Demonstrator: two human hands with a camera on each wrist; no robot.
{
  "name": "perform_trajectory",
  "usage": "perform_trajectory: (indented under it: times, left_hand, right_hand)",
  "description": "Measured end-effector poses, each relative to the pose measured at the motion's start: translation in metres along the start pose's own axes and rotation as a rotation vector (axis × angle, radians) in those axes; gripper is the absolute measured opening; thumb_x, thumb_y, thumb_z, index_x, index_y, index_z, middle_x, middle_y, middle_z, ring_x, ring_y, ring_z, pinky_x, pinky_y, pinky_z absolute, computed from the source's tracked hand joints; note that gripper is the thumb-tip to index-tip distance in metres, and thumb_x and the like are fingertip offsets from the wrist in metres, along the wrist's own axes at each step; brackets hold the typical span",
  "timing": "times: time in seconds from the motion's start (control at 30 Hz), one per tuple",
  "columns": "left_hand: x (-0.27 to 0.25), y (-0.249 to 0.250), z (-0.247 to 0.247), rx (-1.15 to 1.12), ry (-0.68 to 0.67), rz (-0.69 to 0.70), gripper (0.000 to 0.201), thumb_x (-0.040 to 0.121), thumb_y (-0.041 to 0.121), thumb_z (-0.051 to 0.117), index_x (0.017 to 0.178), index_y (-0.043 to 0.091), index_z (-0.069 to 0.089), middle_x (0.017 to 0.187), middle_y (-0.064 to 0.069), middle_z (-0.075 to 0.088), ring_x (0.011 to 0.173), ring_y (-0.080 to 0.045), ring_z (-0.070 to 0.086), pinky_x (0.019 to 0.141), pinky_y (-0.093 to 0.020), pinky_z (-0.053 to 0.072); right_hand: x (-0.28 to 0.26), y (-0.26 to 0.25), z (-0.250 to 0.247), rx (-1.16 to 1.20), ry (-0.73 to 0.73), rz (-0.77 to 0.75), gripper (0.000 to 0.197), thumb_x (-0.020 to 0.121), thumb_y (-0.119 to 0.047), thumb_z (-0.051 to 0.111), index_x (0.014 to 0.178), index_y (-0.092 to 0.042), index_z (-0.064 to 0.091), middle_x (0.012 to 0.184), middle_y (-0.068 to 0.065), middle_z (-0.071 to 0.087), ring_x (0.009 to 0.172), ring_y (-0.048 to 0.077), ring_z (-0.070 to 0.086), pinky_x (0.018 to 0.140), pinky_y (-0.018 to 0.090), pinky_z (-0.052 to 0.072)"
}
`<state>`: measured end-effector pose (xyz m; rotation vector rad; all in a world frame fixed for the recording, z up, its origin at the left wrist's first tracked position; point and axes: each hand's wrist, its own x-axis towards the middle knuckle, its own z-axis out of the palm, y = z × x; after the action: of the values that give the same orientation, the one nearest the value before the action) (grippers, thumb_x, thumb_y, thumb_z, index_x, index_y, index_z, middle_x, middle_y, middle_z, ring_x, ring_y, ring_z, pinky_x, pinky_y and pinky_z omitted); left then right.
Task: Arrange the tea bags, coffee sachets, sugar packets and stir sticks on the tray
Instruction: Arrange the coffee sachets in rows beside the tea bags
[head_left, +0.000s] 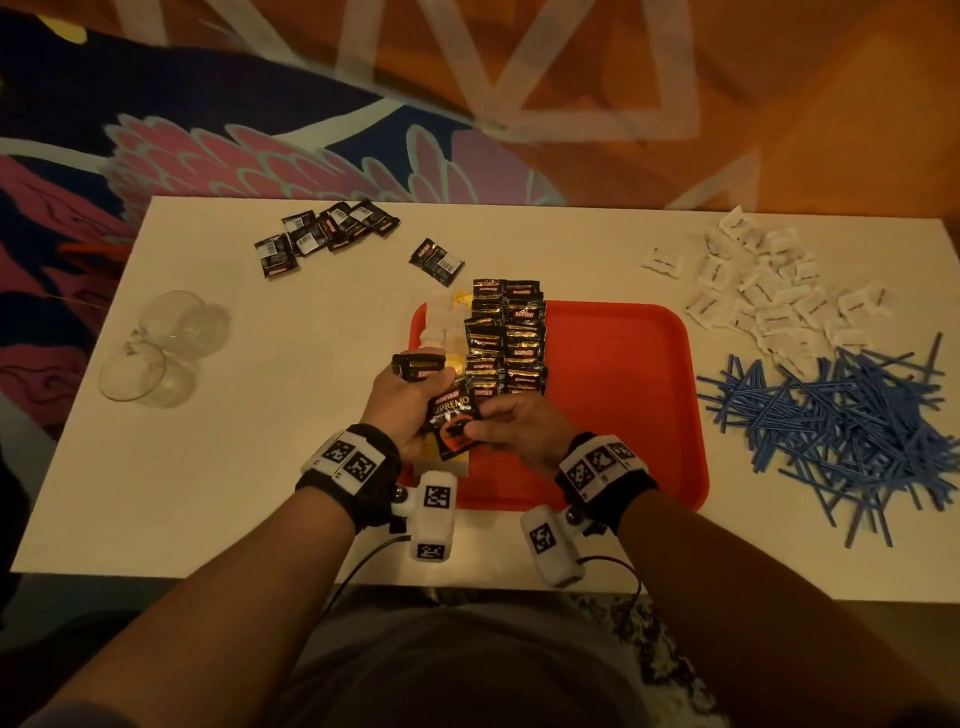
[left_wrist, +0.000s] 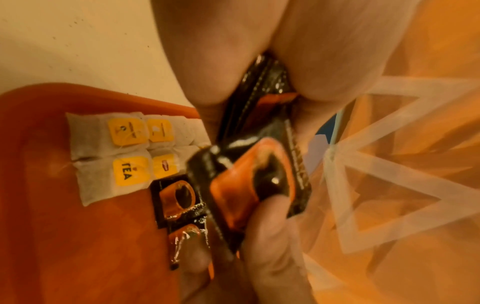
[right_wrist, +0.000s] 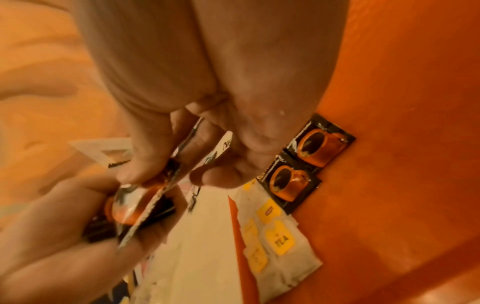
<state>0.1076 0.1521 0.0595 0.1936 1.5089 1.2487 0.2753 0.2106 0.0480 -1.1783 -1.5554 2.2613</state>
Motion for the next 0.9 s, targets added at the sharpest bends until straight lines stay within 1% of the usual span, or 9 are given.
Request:
perform_trajectory:
  times: [0.13,0.2,0.27,0.33,0.4,0.63,0.77,0.8,0.9]
  left_hand:
    - [0.000,-0.004,-0.005,0.010,0.061,0.027,0.022,0.089,0.011,0.072,0.110,0.015,0.066,0.105,-0.013,0.073,0.099,-0.031,0.071,0.085,-0.049,0.058]
    - [-0.001,-0.004,-0.009,-0.015,0.080,0.016,0.016,0.094,0.015,0.067,0.108,0.011,0.064,0.091,-0.008,0.071,0.082,-0.023,0.069,0.071,-0.039,0.058]
    - [-0.002,-0.003,-0.016,-0.097,0.071,-0.031,0.008,0.098,0.013,0.061,0.104,0.009,0.061,0.080,-0.008,0.064,0.066,-0.019,0.062,0.058,-0.031,0.053]
    - [-0.002,-0.003,-0.025,-0.164,0.077,-0.084,0.009,0.098,0.010,0.057,0.107,0.009,0.058,0.077,-0.008,0.063,0.062,-0.018,0.061,0.054,-0.030,0.052]
    - [-0.002,-0.004,-0.031,-0.174,0.081,-0.108,0.012,0.097,0.010,0.057,0.110,0.008,0.056,0.077,-0.009,0.064,0.060,-0.018,0.062,0.052,-0.029,0.053]
    - [-0.009,-0.011,-0.046,-0.200,0.080,-0.136,0.024,0.097,0.006,0.055,0.120,0.013,0.056,0.078,-0.011,0.063,0.062,-0.020,0.061,0.053,-0.030,0.052]
    - [-0.011,-0.011,-0.050,-0.212,0.082,-0.128,0.022,0.097,0.004,0.054,0.116,0.015,0.058,0.077,-0.010,0.063,0.062,-0.020,0.060,0.051,-0.030,0.052]
    - [-0.012,-0.011,-0.050,-0.213,0.085,-0.130,0.022,0.097,0.004,0.054,0.116,0.015,0.058,0.077,-0.010,0.063,0.061,-0.019,0.060,0.051,-0.029,0.053]
    - [-0.010,-0.012,-0.051,-0.215,0.088,-0.146,0.021,0.097,0.005,0.052,0.116,0.014,0.057,0.077,-0.010,0.063,0.061,-0.019,0.061,0.052,-0.029,0.053]
  right_hand:
    - [0.006,0.017,-0.007,-0.294,0.126,-0.044,0.022,0.086,-0.012,0.072,0.106,-0.003,0.073,0.089,-0.004,0.070,0.073,-0.005,0.061,0.065,0.009,0.044]
    - [0.009,0.027,-0.009,-0.364,0.211,-0.004,0.023,0.086,-0.015,0.072,0.108,-0.007,0.074,0.087,-0.008,0.068,0.077,-0.001,0.061,0.063,0.006,0.041]
    - [0.013,0.039,-0.011,-0.399,0.293,0.070,0.022,0.086,-0.018,0.073,0.107,-0.010,0.074,0.090,-0.008,0.066,0.087,0.006,0.061,0.066,0.009,0.042]
    - [0.015,0.048,-0.012,-0.420,0.374,0.152,0.023,0.085,-0.021,0.074,0.107,-0.013,0.073,0.099,-0.007,0.065,0.096,0.009,0.059,0.079,0.017,0.046]
    - [0.018,0.055,-0.012,-0.437,0.438,0.221,0.023,0.084,-0.024,0.075,0.105,-0.016,0.072,0.105,-0.004,0.065,0.098,0.011,0.058,0.084,0.023,0.047]
    - [0.028,0.059,-0.007,-0.485,0.521,0.291,0.023,0.084,-0.028,0.075,0.104,-0.017,0.072,0.096,-0.006,0.066,0.085,0.006,0.055,0.072,0.016,0.046]
    - [0.032,0.059,-0.005,-0.510,0.550,0.287,0.011,0.082,-0.027,0.077,0.088,-0.021,0.069,0.097,-0.004,0.069,0.093,0.011,0.060,0.094,0.031,0.051]
    - [0.032,0.059,-0.005,-0.515,0.558,0.288,0.012,0.082,-0.028,0.077,0.084,-0.023,0.067,0.097,-0.004,0.069,0.093,0.011,0.061,0.092,0.031,0.052]
    - [0.031,0.057,-0.004,-0.514,0.576,0.298,0.014,0.081,-0.029,0.078,0.084,-0.022,0.067,0.087,-0.008,0.065,0.085,0.008,0.057,0.075,0.021,0.049]
